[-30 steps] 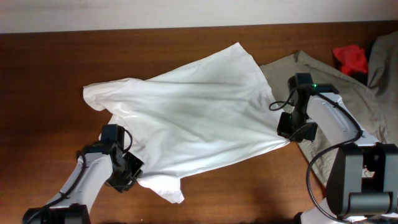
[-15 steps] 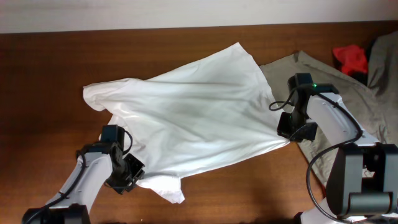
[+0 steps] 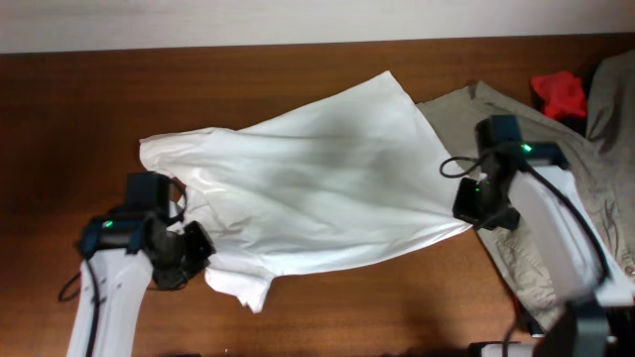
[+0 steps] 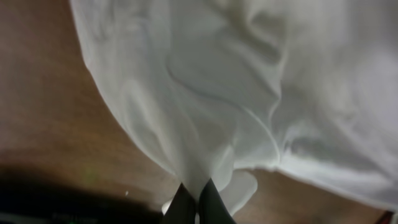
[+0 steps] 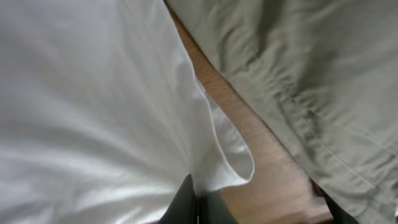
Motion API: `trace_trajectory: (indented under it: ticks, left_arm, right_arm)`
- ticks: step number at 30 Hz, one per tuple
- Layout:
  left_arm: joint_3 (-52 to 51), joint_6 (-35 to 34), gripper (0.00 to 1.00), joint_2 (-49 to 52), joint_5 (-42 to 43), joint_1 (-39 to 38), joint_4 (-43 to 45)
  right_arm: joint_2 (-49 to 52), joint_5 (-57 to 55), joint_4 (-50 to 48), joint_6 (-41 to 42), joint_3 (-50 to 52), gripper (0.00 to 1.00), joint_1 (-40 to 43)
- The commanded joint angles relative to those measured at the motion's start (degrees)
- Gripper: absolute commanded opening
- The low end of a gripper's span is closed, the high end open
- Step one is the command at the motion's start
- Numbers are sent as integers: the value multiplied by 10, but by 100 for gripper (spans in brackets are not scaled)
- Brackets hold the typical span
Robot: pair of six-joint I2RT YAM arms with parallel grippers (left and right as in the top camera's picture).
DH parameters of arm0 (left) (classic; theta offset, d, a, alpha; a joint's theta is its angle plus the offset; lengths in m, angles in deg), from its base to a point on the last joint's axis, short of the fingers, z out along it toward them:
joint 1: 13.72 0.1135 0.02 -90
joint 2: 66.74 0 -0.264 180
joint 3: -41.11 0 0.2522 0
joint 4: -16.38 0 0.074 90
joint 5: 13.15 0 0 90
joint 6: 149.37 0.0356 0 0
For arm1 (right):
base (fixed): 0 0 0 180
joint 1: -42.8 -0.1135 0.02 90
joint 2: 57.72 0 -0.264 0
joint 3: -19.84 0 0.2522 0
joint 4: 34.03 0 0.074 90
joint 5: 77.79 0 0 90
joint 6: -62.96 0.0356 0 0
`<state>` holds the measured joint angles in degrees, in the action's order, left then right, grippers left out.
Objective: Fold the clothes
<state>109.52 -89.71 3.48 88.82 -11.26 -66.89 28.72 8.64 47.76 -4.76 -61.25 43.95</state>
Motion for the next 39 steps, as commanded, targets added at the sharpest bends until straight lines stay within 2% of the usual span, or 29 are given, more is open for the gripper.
trace_trajectory:
  ticks: [1, 5, 8, 10, 13, 15, 18, 21, 23, 24, 25, 26, 29, 31, 32, 35, 36, 37, 39]
  left_arm:
    - [36, 40, 0, -76, 1, 54, -44]
    - [37, 39, 0, -162, 3, 123, -66]
    - [36, 39, 0, -163, 3, 139, -31]
    - [36, 39, 0, -132, 2, 139, 5]
    - [36, 39, 1, -40, 2, 139, 97]
    - [36, 39, 1, 30, 2, 139, 149]
    - [36, 39, 1, 111, 2, 139, 224]
    - [36, 39, 6, 174, 3, 138, 277]
    - [36, 39, 14, 197, 3, 138, 299]
    - [36, 39, 30, 202, 3, 138, 311]
    - [37, 39, 64, 201, 8, 139, 324]
    - [42, 42, 72, 198, 8, 142, 326]
    - [68, 69, 75, 166, 8, 147, 266]
    - [63, 69, 77, 165, -5, 146, 203]
    - [51, 68, 78, 165, -9, 146, 203]
    - [-12, 54, 82, 172, -32, 146, 257]
    - [-21, 54, 83, 172, -61, 146, 271]
    - [-24, 54, 86, 172, -87, 146, 282]
    - [-25, 54, 87, 172, -90, 146, 299]
  right_arm:
    - [-68, -8, 21, 3, -1, 4, 23]
    - [-96, -16, 59, -27, -1, 4, 31]
    - [-95, -7, -4, -75, -1, 4, 30]
    - [-84, 36, -90, -101, -1, 4, 30]
    - [-37, 57, -173, -101, -1, 4, 30]
    - [2, 117, -235, -131, -1, 4, 30]
    - [56, 122, -294, -131, -1, 4, 22]
    - [113, 121, -348, -137, -1, 4, -7]
    - [141, 120, -379, -137, -1, 4, -16]
    - [153, 120, -390, -137, -1, 27, -19]
    - [153, 119, -393, -137, -1, 43, -18]
    - [150, 118, -394, -137, -2, 47, -17]
    - [146, 113, -377, -142, -4, 47, -10]
    - [148, 113, -339, -161, -3, 36, -13]
    - [154, 113, -325, -161, -3, 32, -13]
    - [199, 113, -307, -161, -2, 32, -16]
    - [208, 113, -304, -161, -2, 32, -16]
    - [215, 113, -303, -161, -2, 37, -16]
    - [219, 113, -303, -161, -2, 38, -16]
